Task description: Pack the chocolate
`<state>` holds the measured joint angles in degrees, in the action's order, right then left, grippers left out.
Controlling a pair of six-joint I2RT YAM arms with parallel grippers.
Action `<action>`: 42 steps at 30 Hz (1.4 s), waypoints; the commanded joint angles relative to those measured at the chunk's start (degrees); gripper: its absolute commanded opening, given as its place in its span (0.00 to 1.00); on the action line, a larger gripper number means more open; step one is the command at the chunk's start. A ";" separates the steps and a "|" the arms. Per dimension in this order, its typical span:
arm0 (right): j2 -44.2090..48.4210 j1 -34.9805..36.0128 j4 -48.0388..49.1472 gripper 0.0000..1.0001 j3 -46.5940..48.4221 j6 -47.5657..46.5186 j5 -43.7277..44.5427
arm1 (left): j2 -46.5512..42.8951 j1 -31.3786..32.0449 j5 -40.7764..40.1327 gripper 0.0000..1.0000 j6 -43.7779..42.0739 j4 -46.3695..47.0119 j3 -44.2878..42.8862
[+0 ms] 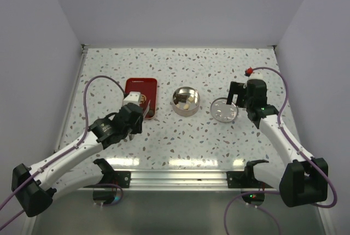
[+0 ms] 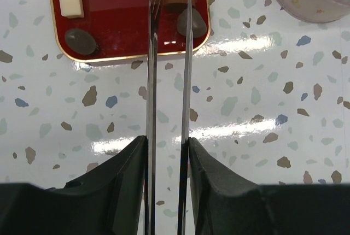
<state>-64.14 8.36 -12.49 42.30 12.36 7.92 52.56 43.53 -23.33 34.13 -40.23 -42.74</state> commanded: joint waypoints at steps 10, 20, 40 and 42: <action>-0.02 0.16 0.89 0.99 2.26 -0.23 -0.19 | 2.03 0.24 -0.40 0.41 1.12 2.43 1.70; -0.46 0.08 0.72 0.99 2.34 -0.23 -0.45 | -0.96 0.77 0.74 0.43 1.38 2.26 1.17; -0.02 0.08 0.36 0.99 2.43 -0.32 -0.10 | 1.94 1.21 1.27 0.39 1.55 3.75 3.19; -0.11 0.08 0.45 0.99 2.43 -0.32 -0.01 | 1.85 1.21 0.40 0.35 1.29 3.67 3.10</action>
<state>-64.18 8.36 -12.53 42.30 12.36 7.92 54.39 44.40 -21.47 34.94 -38.81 -39.72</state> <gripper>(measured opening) 0.986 0.376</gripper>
